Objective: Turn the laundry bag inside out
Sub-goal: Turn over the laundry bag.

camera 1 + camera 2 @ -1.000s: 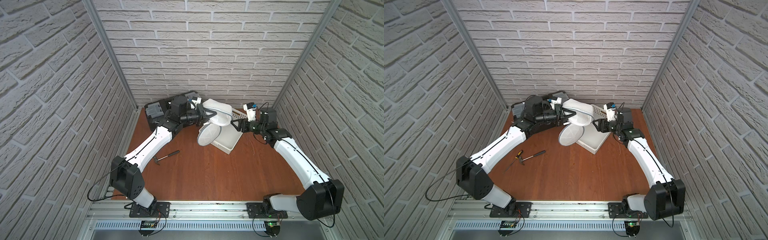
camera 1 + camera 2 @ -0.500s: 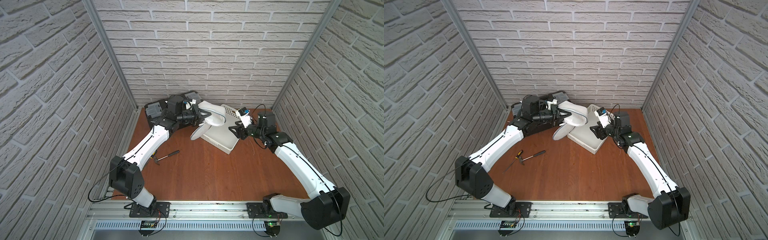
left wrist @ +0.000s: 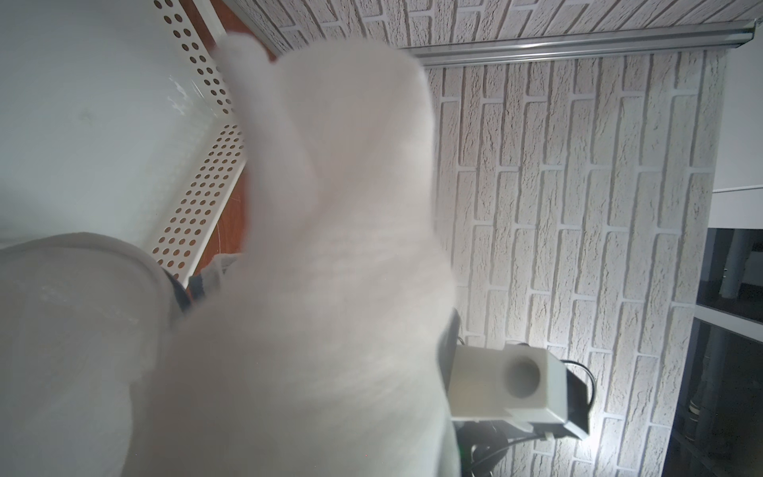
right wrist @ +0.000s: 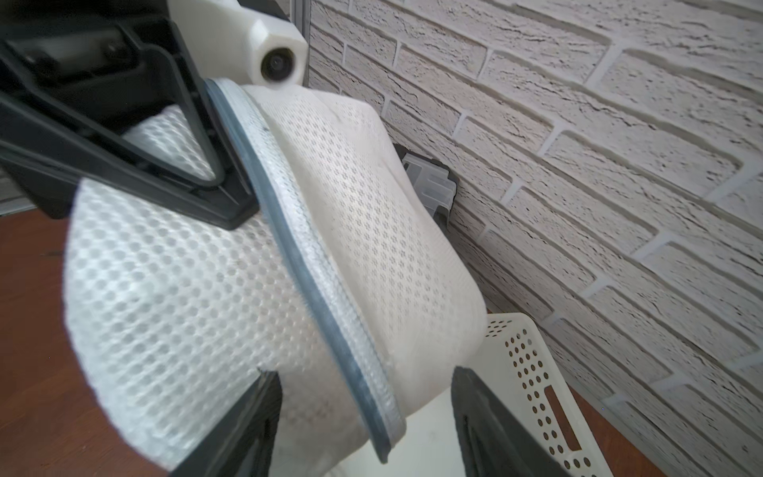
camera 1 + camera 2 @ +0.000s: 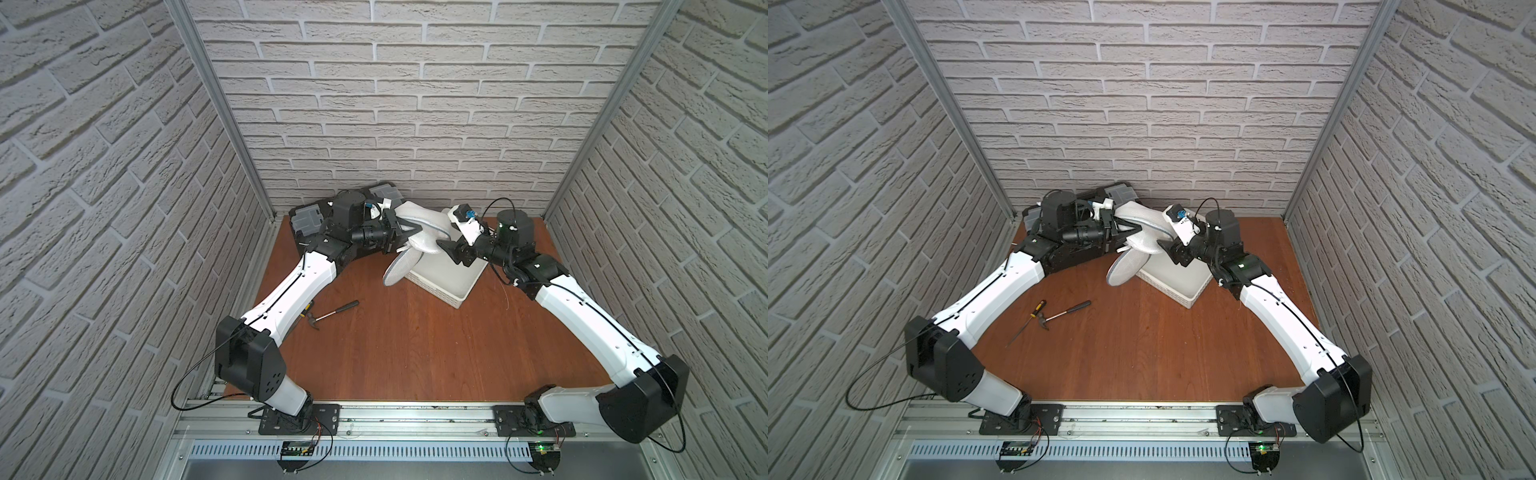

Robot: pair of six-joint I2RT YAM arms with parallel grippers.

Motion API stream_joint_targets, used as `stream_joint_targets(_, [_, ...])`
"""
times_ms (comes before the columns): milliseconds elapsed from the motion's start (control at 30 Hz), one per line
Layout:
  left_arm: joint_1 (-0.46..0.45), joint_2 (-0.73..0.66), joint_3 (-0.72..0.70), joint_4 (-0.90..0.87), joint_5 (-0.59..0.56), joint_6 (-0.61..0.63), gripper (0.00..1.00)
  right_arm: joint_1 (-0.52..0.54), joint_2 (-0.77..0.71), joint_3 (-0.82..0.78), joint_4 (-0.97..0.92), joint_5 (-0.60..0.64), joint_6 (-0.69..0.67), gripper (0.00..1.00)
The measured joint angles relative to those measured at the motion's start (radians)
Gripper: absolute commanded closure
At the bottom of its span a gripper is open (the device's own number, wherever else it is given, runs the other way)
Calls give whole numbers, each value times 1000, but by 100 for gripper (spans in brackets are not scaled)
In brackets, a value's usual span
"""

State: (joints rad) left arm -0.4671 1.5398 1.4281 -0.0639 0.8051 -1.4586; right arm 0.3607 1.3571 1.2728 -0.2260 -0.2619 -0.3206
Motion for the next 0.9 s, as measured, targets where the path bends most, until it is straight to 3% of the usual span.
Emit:
stream_joint_targets(267, [-2, -14, -14, -12, 0, 4, 100, 0, 56, 37, 3, 110, -53, 40])
stream_joint_targets(333, [-3, -15, -14, -12, 0, 5, 100, 0, 57, 49, 14, 120, -53, 49])
stream_joint_targets(433, [-6, -16, -14, -11, 2, 6, 100, 0, 58, 69, 22, 122, -42, 76])
stream_joint_targets(567, [-14, -16, -14, 9, 18, 2, 100, -7, 75, 119, 12, 97, 47, 92])
stream_joint_targets(767, [-75, 11, 103, 10, 74, 63, 100, -73, 161, 267, -60, 49, 239, 97])
stream_joint_targets(900, [-112, 31, 191, 9, 81, 126, 100, -140, 231, 369, -137, -92, 335, 97])
